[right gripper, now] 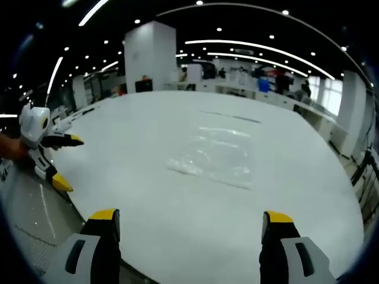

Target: Open the resealable bag by pulling the two sides of the seal apart until the entire bag opening is separated and visibly accessible.

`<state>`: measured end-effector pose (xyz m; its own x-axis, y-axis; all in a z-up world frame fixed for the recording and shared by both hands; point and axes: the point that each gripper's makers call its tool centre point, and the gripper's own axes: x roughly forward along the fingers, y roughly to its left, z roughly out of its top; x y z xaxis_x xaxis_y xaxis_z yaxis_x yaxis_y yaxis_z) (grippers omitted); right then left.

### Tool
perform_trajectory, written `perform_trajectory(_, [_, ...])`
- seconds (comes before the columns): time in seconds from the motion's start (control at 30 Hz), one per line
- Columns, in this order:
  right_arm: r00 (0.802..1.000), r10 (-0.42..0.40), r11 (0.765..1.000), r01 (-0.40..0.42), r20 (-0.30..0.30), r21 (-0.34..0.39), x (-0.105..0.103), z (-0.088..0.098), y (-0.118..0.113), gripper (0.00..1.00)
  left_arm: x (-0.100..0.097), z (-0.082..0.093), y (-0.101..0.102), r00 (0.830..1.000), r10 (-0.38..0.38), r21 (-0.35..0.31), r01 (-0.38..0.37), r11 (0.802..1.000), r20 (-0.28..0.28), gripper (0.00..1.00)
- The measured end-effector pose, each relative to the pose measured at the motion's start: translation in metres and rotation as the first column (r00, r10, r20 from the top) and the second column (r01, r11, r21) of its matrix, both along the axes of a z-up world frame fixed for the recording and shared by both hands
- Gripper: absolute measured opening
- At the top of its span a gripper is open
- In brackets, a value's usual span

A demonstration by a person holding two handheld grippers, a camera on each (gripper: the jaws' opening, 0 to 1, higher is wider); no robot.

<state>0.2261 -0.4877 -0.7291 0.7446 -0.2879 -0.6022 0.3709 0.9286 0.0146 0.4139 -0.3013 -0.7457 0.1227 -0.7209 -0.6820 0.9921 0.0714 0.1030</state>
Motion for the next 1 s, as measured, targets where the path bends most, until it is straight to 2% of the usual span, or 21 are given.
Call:
perform_trajectory(0.27, [0.999, 0.03, 1.0, -0.029, -0.023, 0.011, 0.001, -0.005, 0.005, 0.98, 0.005, 0.003, 0.001, 1.0, 0.023, -0.007, -0.023, 1.0, 0.003, 0.98])
perform_trajectory(0.67, [0.999, 0.014, 1.0, -0.014, -0.037, 0.01, -0.003, -0.007, 0.002, 0.98, -0.002, 0.003, -0.001, 1.0, -0.002, -0.015, 0.001, 1.0, -0.013, 0.97])
perform_trajectory(0.77, [0.998, -0.001, 1.0, 0.002, -0.063, 0.019, -0.006, -0.013, -0.001, 0.98, -0.003, 0.004, -0.003, 1.0, -0.012, -0.019, 0.012, 1.0, -0.011, 0.97])
perform_trajectory(1.0, [0.998, 0.012, 1.0, -0.011, -0.069, 0.014, -0.005, -0.013, 0.001, 0.98, 0.001, 0.004, -0.003, 1.0, 0.01, -0.023, -0.011, 1.0, -0.016, 0.96])
